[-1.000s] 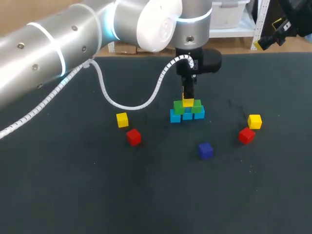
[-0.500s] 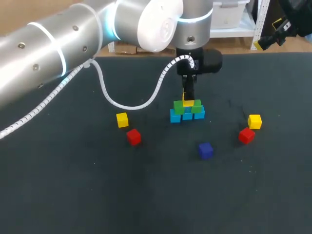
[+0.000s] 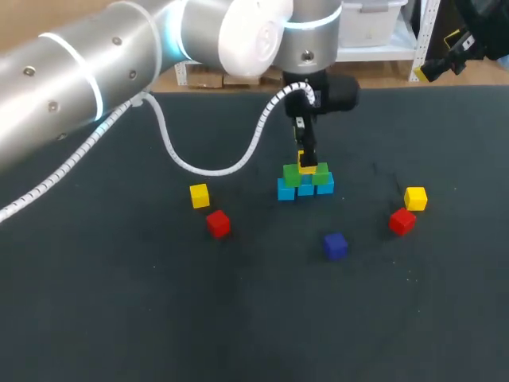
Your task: Place the blue cubes, place green cubes on the blue cubes, place the yellow cubes on the green cubes, then place the red cubes on the yellow cubes, and place purple cube on the red cubes.
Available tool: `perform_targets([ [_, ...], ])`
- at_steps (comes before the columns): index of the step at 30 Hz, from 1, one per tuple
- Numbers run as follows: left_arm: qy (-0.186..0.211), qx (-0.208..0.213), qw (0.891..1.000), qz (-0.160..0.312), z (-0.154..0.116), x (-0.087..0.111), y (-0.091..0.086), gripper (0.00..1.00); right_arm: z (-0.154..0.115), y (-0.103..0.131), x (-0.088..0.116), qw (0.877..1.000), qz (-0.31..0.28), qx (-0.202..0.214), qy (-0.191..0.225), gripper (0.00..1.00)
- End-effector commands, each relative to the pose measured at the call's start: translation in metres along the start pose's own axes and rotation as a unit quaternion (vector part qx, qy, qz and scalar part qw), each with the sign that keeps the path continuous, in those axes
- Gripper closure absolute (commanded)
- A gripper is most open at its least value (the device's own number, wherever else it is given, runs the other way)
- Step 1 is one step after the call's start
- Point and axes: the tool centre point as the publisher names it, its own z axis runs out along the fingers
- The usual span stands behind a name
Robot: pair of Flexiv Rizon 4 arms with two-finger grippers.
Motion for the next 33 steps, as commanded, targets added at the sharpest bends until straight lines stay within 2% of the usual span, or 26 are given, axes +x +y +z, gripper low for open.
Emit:
perform_targets([
  [1, -0.017, -0.007, 1.000, -0.014, -0.016, 0.018, -0.002, 0.00, -0.001, 0.000, 0.000, 1.000, 0.000, 0.001, 0.001, 0.00],
  [8, -0.045, -0.024, 0.996, -0.074, -0.038, 0.053, -0.002, 0.00, -0.001, 0.000, 0.000, 1.000, 0.000, 0.001, 0.001, 0.00],
  [15, -0.039, -0.035, 0.993, -0.104, -0.043, 0.096, -0.016, 0.00, -0.001, 0.000, 0.000, 1.000, 0.000, 0.001, 0.001, 0.00],
  [26, -0.020, -0.046, 0.986, -0.159, -0.023, 0.158, -0.029, 0.00, -0.001, 0.000, 0.000, 1.000, 0.000, 0.001, 0.001, 0.00],
  [33, -0.026, -0.056, 0.985, -0.158, -0.011, 0.180, -0.023, 0.00, -0.001, 0.000, 0.000, 1.000, 0.000, 0.001, 0.001, 0.00],
])
